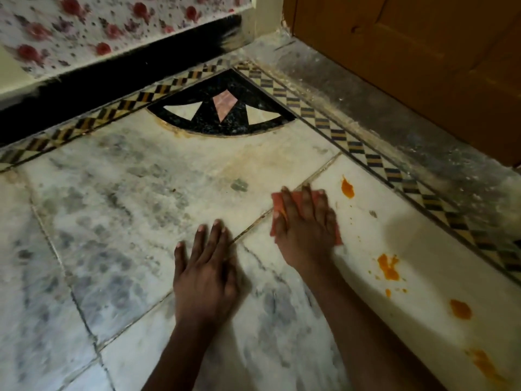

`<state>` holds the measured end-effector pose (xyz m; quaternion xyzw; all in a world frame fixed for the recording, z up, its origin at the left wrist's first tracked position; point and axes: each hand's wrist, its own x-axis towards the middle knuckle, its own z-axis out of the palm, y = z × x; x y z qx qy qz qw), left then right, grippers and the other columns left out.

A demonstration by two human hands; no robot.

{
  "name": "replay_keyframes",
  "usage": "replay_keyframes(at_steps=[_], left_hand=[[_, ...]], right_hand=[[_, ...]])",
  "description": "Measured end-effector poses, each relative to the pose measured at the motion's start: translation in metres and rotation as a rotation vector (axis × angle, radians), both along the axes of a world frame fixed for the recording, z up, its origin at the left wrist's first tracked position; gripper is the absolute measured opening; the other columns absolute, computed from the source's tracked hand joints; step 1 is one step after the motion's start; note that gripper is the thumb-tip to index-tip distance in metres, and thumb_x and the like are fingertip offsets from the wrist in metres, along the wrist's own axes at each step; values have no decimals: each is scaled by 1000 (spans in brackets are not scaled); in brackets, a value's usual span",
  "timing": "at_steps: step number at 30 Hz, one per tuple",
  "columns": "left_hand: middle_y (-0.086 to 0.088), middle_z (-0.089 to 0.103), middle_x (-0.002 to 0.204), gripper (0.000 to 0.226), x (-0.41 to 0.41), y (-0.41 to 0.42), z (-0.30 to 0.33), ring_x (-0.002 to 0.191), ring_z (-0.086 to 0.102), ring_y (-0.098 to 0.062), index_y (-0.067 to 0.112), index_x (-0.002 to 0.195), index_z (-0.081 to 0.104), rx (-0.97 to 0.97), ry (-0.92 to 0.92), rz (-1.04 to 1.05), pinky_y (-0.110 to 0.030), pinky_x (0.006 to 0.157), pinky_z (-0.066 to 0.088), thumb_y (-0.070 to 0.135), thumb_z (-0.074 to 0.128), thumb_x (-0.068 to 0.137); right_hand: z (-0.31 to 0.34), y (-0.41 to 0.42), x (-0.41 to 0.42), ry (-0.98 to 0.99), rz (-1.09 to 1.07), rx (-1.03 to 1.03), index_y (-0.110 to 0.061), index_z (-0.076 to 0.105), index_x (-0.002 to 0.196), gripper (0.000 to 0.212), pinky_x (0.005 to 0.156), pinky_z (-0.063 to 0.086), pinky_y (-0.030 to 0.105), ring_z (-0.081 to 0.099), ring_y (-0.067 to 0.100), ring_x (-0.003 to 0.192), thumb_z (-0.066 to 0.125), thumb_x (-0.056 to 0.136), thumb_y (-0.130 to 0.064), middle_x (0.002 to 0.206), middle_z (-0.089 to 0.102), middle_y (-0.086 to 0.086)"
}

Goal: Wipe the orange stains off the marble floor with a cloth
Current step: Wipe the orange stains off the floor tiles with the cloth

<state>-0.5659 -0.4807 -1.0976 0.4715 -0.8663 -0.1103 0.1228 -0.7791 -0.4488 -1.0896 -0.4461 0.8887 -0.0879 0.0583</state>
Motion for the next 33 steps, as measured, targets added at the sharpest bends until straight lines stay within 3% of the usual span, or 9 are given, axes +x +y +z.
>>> replay_keyframes(at_steps=[3,6,9,16,21,25,27,29,33], left_hand=[[6,26,174,66,-2,0,-2,162,19,-19,21,163,42,11,-8,-7,-57,130,15,41,36,101],[8,26,173,62,0,0,1,161,20,-18,22,162,44,34,4,-12,-60,129,17,39,38,102],[10,27,173,60,-1,1,4,162,24,-19,24,161,46,41,19,-4,-59,130,19,39,38,103],[13,26,172,61,0,1,3,162,22,-13,27,162,43,40,51,3,-53,131,15,44,34,104],[8,35,170,67,4,3,12,162,28,-22,25,160,48,98,33,-59,-54,130,17,44,29,98],[6,32,171,71,6,34,11,162,27,-24,21,160,47,131,46,-100,-53,132,21,44,27,96],[5,26,174,74,0,67,9,164,20,-20,23,163,42,144,46,-74,-49,134,16,51,22,98],[5,18,175,75,-8,98,6,164,13,-17,25,166,35,134,29,-42,-43,133,9,55,20,99],[4,12,175,75,-29,162,5,165,13,-24,25,166,35,125,52,63,-47,132,11,58,29,99]], right_hand=[[1,2,13,-15,156,-15,-44,24,165,69,128,18,58,4,33,164,23,97,-57,179,11,1],[3,79,46,24,254,-51,-46,34,162,61,128,23,53,10,26,165,33,101,-54,177,16,-5],[4,143,39,46,211,-16,-50,27,163,59,127,27,49,9,19,165,33,104,-56,177,12,-10],[-8,64,15,47,86,-33,-44,23,165,66,126,22,58,10,33,164,24,100,-57,178,13,1],[-3,154,38,120,275,-28,-49,26,163,58,126,24,51,7,23,165,24,105,-55,178,13,-7],[-5,175,1,95,79,-21,-45,31,163,63,124,27,52,20,30,162,26,102,-56,176,25,-1],[-2,135,-17,18,-9,-16,-43,28,164,70,126,20,55,13,35,162,19,96,-58,177,20,2],[4,114,-16,-45,66,12,-43,23,165,74,129,13,58,4,37,163,15,93,-57,178,12,2],[-2,210,7,102,392,-139,-45,39,160,56,124,29,53,20,28,163,32,105,-49,173,30,-4]])
